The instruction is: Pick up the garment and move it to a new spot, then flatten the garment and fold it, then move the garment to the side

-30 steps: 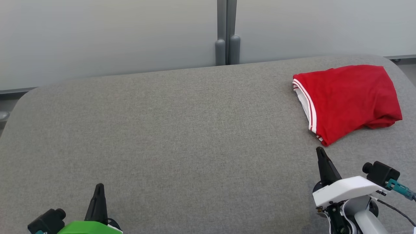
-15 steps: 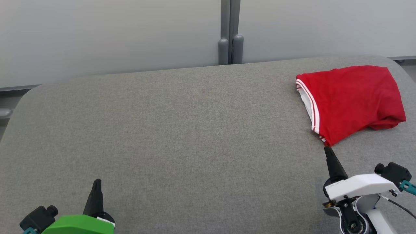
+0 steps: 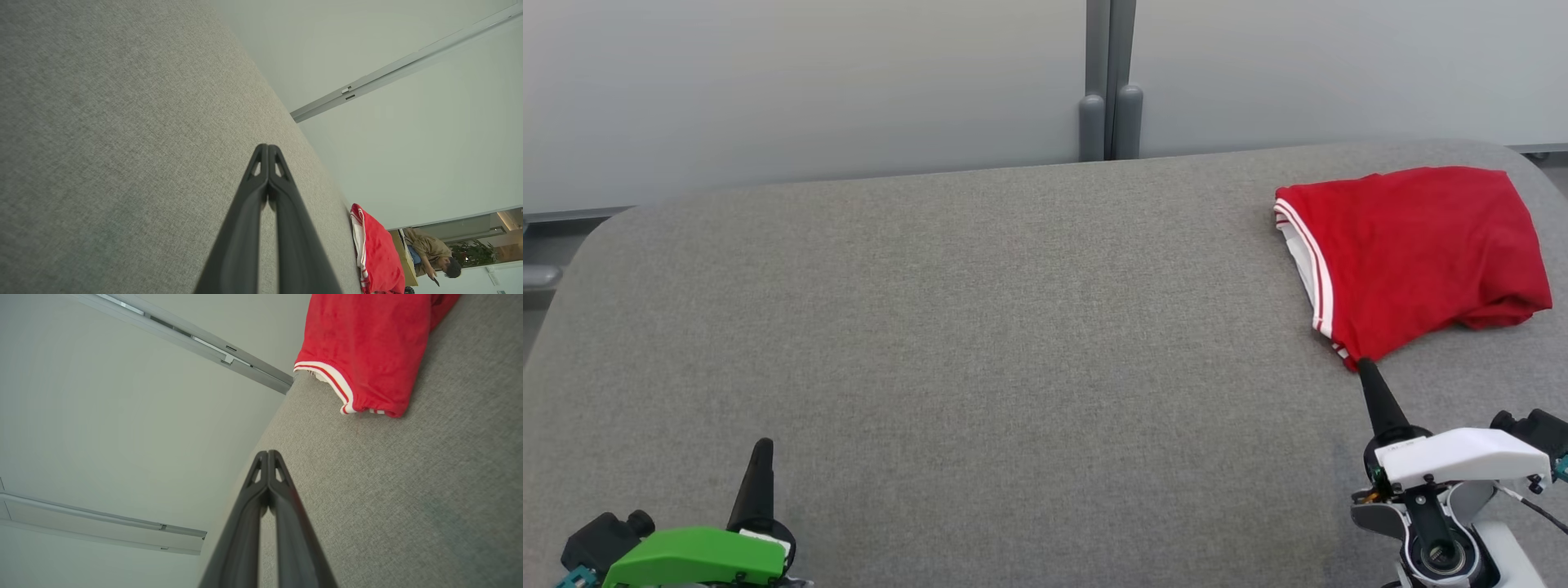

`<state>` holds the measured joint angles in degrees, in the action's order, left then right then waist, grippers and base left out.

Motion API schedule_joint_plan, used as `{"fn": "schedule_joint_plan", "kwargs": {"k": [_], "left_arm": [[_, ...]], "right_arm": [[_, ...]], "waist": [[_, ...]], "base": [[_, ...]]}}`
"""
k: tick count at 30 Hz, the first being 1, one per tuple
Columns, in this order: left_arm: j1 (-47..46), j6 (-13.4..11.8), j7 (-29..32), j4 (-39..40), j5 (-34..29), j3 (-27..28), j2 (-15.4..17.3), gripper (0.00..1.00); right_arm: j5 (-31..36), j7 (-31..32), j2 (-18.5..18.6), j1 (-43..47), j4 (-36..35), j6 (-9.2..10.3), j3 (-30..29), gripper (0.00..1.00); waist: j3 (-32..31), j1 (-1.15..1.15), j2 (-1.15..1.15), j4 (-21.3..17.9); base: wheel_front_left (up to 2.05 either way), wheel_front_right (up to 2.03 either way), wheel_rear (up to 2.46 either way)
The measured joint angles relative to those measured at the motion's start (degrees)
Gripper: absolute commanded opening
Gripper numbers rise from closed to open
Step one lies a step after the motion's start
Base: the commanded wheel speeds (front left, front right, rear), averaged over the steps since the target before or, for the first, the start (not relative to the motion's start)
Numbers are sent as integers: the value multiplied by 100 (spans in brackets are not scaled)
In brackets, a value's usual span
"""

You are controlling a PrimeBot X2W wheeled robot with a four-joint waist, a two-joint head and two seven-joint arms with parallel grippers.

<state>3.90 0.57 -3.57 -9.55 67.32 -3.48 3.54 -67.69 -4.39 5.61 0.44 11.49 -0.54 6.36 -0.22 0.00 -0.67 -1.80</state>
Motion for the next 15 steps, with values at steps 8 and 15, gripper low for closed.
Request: {"fn": "schedule_joint_plan", "kwargs": {"k": [8, 15], "left_arm": [[-109, 111, 111, -108, 559, 91, 44, 0], [-230, 233, 247, -182, 1101, 152, 64, 0]], "right_arm": [[-608, 151, 0, -31, 46, -108, -190, 0], [-1103, 260, -2, -127, 96, -212, -349, 0]], "waist": [[9, 0, 0, 39], [17, 0, 0, 72]], "base": [[0, 0, 0], [0, 0, 0]]}}
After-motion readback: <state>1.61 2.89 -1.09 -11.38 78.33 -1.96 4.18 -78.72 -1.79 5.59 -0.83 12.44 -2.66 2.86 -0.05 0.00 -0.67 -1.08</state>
